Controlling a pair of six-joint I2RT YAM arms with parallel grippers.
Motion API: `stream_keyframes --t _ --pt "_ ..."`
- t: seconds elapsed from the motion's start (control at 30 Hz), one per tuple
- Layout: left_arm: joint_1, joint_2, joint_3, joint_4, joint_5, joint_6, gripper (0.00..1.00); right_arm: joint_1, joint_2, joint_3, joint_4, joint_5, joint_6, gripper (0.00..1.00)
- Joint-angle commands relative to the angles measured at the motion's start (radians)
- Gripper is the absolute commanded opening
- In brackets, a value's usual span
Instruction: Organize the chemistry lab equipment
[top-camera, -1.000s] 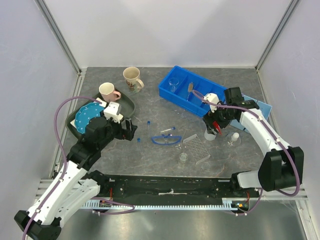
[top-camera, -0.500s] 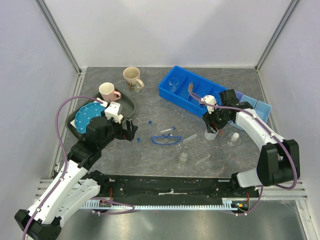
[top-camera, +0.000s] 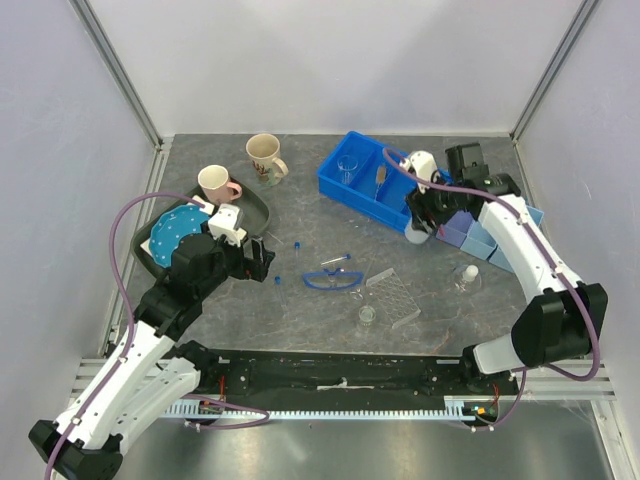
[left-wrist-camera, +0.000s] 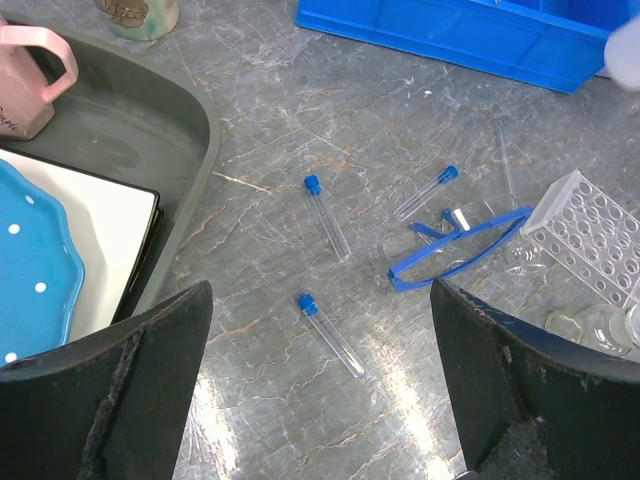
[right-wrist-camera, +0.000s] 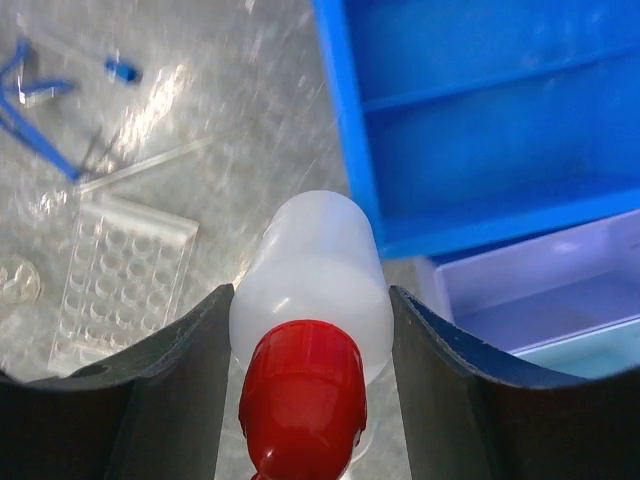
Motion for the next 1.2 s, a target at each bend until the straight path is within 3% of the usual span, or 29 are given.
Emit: stream_keyframes --t 0.0,0.3,0.53,0.7,0.8,0.9,1.03,1.17 --pt "-0.001 -0.007 0.001 0.01 -0.031 0.039 0.95 0.002 0.066 0.189 -0.002 -0.033 -0.011 0.31" --pt "0.0 0.012 -0.002 0.008 -0.044 0.043 0.95 0.0 0.389 0.572 0.03 0.02 0.018 0.32" --pt "0.002 0.019 -0.003 0.008 -0.052 0.047 0.95 -0.016 0.616 0.729 0.035 0.089 0.036 0.33" --pt "0.002 0.025 -0.002 0.01 -0.051 0.048 0.95 -0.044 0.684 0.763 0.038 0.068 0.045 0.36" --pt "0.002 0.025 -0.002 0.01 -0.048 0.05 0.95 -0.046 0.735 0.781 0.033 0.062 0.042 0.43" --pt "0.002 0.025 -0.002 0.01 -0.046 0.05 0.95 -0.047 0.75 0.809 0.033 0.05 0.048 0.56" --pt "0.002 0.023 -0.002 0.01 -0.044 0.05 0.95 -0.052 0.75 0.849 0.03 0.039 0.062 0.85" --pt "0.0 0.019 -0.002 0.01 -0.037 0.05 0.95 -0.05 0.715 0.878 0.017 0.04 0.071 0.98"
